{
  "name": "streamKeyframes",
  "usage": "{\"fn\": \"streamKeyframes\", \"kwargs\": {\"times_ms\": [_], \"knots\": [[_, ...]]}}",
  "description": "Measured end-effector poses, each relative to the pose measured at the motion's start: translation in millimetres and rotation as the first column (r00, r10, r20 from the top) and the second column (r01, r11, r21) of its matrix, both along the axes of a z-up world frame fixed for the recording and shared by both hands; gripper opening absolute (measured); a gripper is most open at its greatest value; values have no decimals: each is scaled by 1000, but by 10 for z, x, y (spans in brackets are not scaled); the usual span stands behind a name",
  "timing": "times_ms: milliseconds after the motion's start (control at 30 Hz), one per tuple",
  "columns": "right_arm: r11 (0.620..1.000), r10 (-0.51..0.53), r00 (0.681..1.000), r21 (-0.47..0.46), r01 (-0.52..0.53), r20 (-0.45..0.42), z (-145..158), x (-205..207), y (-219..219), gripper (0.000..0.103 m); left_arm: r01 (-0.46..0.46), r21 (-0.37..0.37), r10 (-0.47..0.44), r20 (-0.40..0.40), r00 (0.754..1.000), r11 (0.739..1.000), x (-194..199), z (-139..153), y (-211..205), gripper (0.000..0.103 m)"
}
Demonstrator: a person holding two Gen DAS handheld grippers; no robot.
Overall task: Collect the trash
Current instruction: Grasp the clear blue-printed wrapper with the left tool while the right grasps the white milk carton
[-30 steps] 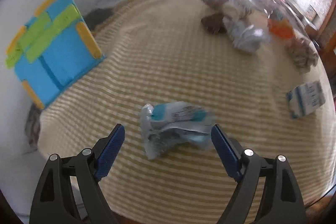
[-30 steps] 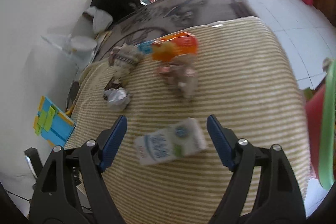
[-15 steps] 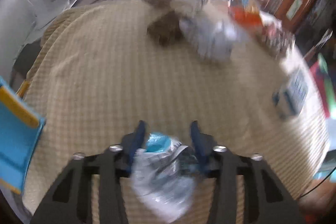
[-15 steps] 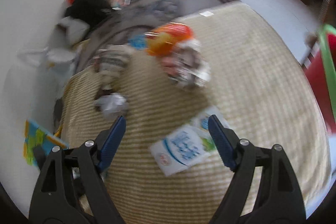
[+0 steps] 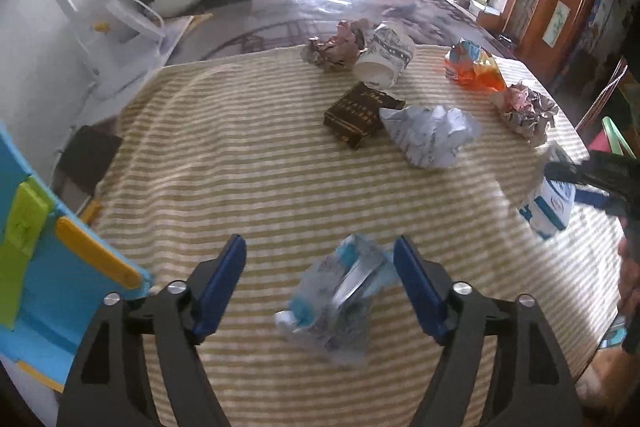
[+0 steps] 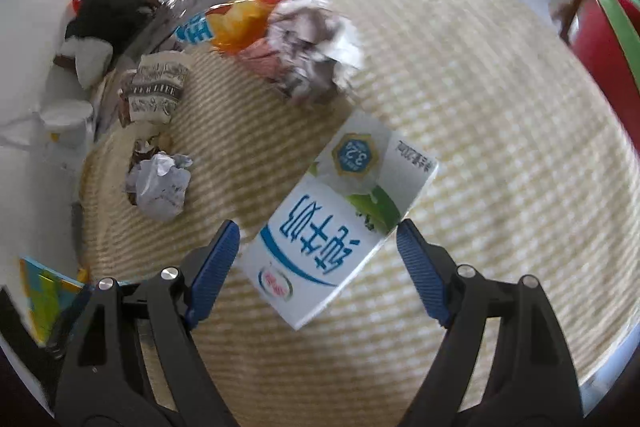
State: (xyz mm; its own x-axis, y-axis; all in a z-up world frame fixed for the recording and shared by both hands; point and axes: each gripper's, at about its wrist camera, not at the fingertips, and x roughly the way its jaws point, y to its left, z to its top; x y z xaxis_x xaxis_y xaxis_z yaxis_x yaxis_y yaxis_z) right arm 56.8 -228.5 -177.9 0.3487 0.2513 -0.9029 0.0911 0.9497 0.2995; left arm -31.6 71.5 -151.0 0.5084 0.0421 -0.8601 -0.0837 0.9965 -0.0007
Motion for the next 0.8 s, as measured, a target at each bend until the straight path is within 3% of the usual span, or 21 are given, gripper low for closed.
{"fn": "streamKeyframes", "kwargs": {"times_ms": [167, 267, 333, 400, 433, 533, 633, 800], "knots": [[995, 97, 993, -44, -94, 71, 79, 68, 201, 45, -26, -3, 26, 6, 1000, 1000, -170, -21, 204, 79], [991, 135, 987, -13, -134, 84, 99, 71, 239, 41, 13, 62, -12, -29, 1000, 998, -149, -158, 134, 79], [992, 128, 989, -2, -128, 79, 97, 59, 226, 42, 50, 52, -48, -38, 998, 997, -107, -218, 44, 79], [994, 107, 991, -15, -106, 83, 124, 24, 187, 59, 72, 11, -71, -42, 997, 997, -38, -255, -35, 79], [995, 97, 991, -28, -95, 87, 136, 17, 183, 63, 77, 7, -77, -59, 995, 997, -6, -288, -68, 77], [997, 68, 994, -32, -66, 87, 158, -8, 133, 70, 93, -3, -93, -124, 988, 996, 112, -421, -165, 33], [998, 60, 995, -20, -59, 74, 136, -22, 124, 71, 72, -56, -77, -108, 991, 996, 165, -362, -169, 25], [998, 61, 998, -2, -61, 28, 14, 59, 240, 73, 23, -126, -26, -29, 999, 992, 197, -51, -96, 23]]}}
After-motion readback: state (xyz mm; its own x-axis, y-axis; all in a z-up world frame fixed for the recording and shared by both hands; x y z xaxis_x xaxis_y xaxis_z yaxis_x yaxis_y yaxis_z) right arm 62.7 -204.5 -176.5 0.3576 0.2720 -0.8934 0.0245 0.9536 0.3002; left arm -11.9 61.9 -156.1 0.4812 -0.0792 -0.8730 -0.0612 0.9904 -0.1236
